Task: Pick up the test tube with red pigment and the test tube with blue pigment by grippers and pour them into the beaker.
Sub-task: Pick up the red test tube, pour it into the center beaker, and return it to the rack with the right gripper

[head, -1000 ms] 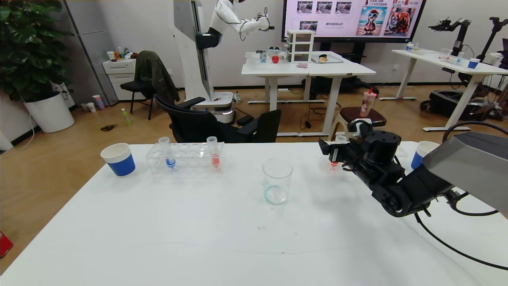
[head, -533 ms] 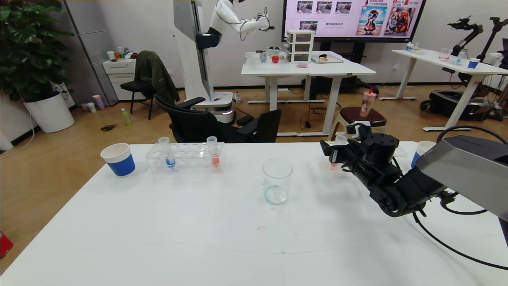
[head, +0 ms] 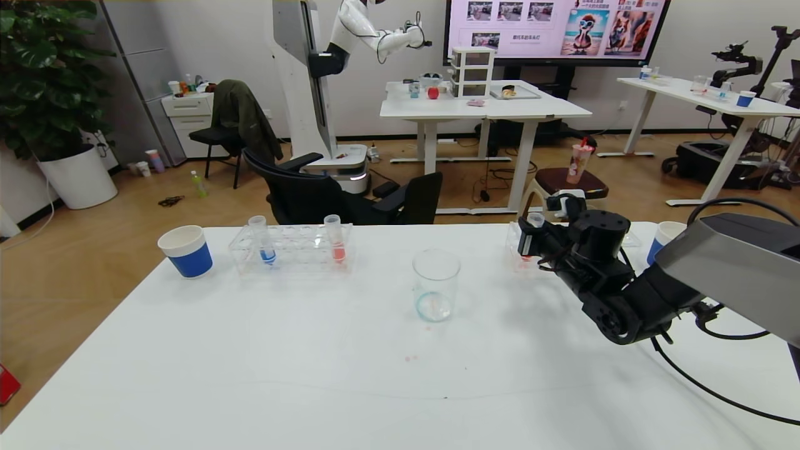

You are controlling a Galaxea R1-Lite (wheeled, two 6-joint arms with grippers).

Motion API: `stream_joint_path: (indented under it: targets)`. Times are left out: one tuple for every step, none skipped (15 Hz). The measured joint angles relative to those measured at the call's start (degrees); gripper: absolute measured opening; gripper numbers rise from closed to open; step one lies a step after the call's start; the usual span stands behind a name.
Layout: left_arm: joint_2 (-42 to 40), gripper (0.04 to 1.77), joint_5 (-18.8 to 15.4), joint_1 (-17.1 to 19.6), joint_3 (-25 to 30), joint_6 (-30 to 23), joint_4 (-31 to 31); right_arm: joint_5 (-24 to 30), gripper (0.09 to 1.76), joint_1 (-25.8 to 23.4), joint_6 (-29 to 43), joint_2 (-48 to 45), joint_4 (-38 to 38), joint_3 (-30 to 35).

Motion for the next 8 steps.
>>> stream_joint_path:
  targets:
    - [0.0,1.74,0.0,0.0,0.0,0.0,0.0,0.0,0.52,0.0,-0.1,-0.4,0.1,0.0]
    - [0.0,1.74,0.0,0.0,0.0,0.0,0.0,0.0,0.52,0.0,-0.4,-1.0,0.3,0.0]
    - [0.0,1.74,0.0,0.0,0.0,0.0,0.0,0.1,0.52,0.0,-0.9,-1.9,0.7,0.0]
    - [0.0,1.74,0.0,0.0,0.0,0.0,0.0,0.2,0.52,0.0,-1.7,-2.9,1.4,-0.1]
    - [0.0,1.74,0.0,0.0,0.0,0.0,0.0,0.4,0.52,0.0,-2.4,-4.1,2.0,-0.2]
    - [0.0,1.74,0.0,0.0,0.0,0.0,0.0,0.5,0.52,0.0,-3.0,-5.4,2.7,-0.4]
    - [0.0,1.74,0.0,0.0,0.0,0.0,0.0,0.7,0.52,-0.1,-3.3,-6.6,3.7,-0.5]
    - [0.0,1.74,0.0,0.0,0.0,0.0,0.0,0.8,0.52,-0.1,-3.6,-7.9,5.0,-0.7]
